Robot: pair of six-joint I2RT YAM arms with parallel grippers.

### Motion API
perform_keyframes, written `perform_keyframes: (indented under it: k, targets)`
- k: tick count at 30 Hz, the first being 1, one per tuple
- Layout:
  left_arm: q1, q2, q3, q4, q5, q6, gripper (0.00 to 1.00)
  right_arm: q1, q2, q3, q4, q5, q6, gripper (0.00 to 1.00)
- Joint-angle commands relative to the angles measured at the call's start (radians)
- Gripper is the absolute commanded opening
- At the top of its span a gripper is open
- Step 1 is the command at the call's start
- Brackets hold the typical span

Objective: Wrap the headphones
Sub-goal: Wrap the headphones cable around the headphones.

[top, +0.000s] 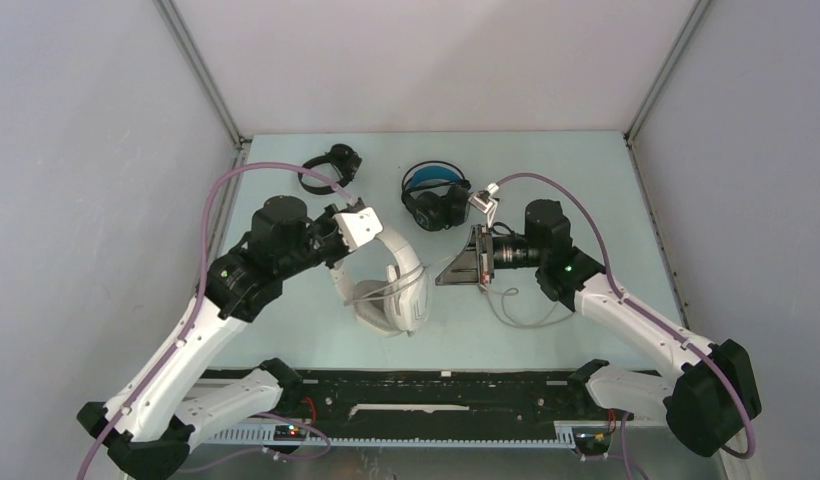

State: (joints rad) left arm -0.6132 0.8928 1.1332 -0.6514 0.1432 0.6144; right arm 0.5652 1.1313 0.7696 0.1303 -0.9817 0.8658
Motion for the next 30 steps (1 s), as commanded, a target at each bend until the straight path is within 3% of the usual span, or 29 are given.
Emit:
perform_keyframes:
  k: [1, 13, 21, 27, 30]
  targets:
    - [0.000, 0.018, -0.011, -0.088, -0.120, 0.097, 0.00, -0.026, -0.029, 0.059, 0.146, -0.059, 0.096, 0.00]
    - [0.000, 0.034, -0.022, -0.053, -0.169, 0.102, 0.00, -0.024, -0.039, 0.058, 0.242, -0.097, 0.196, 0.05]
    - [-0.001, 0.054, -0.002, -0.044, -0.170, 0.104, 0.00, -0.016, -0.025, 0.058, 0.336, -0.126, 0.274, 0.00]
    - [-0.002, 0.057, -0.006, -0.038, -0.170, 0.102, 0.00, -0.016, -0.021, 0.059, 0.415, -0.121, 0.344, 0.10]
    - [-0.001, 0.059, -0.007, -0.029, -0.175, 0.092, 0.00, -0.011, -0.011, 0.059, 0.466, -0.125, 0.373, 0.03]
